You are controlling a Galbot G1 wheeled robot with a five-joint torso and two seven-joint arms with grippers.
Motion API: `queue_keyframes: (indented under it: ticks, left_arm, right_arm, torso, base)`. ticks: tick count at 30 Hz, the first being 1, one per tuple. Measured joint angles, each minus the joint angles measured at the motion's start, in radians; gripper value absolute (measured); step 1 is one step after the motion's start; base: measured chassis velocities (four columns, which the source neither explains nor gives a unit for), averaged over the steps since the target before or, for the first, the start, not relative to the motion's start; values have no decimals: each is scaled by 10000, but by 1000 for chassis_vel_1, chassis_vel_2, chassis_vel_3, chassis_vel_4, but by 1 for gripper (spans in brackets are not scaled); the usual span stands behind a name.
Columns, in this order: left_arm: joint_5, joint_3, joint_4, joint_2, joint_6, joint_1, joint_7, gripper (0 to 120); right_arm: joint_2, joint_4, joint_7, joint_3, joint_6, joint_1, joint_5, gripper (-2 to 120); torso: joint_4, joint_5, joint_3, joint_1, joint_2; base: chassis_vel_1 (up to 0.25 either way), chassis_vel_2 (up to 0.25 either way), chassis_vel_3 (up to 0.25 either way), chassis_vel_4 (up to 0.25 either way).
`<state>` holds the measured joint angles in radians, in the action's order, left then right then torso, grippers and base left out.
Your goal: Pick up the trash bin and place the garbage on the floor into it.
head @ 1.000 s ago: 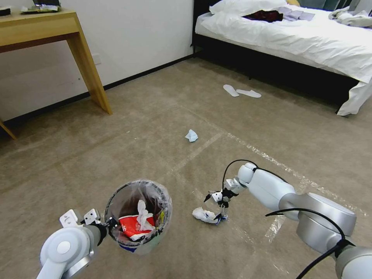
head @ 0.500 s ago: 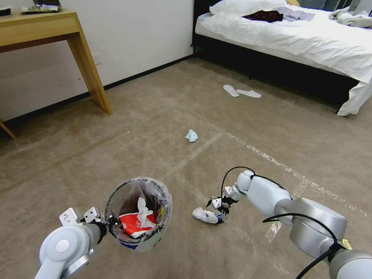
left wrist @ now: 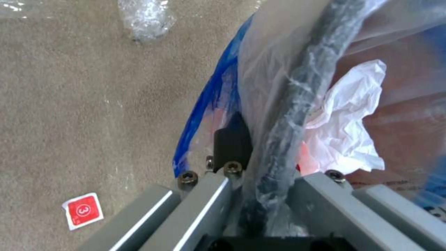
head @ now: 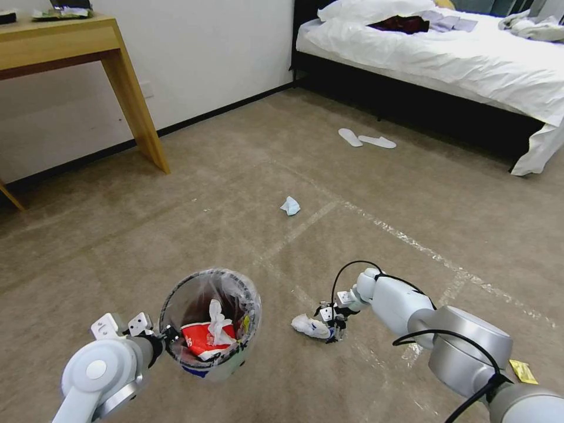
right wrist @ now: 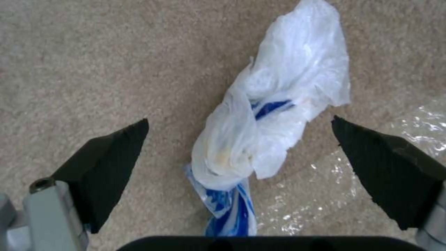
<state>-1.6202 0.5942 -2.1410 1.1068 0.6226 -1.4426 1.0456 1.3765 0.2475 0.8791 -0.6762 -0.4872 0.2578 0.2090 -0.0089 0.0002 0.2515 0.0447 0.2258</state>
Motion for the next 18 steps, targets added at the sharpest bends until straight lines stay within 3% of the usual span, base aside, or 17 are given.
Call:
queue_keyframes:
  ticks: [14,16,18]
  left_arm:
    - [-10,-28,-18,5,-2,-12,-19,0]
    - [-8,-31,-18,8,-2,-14,-21,0]
    - [25,-51,-13,19,-7,-20,-36,0]
  right_arm:
    - [337,-360,-558,-81,551,228,-37,99]
    - [343,-366,-582,-80,632,234,-51,95]
    - [343,-389,-771,-87,823,243,-137,82]
  torso:
    - [0,0,0,0,0]
    - [0,0,0,0,0]
    - [1,1,0,0,0]
  base:
    - [0,0,0,0]
    - [0,0,0,0]
    - [0,0,0,0]
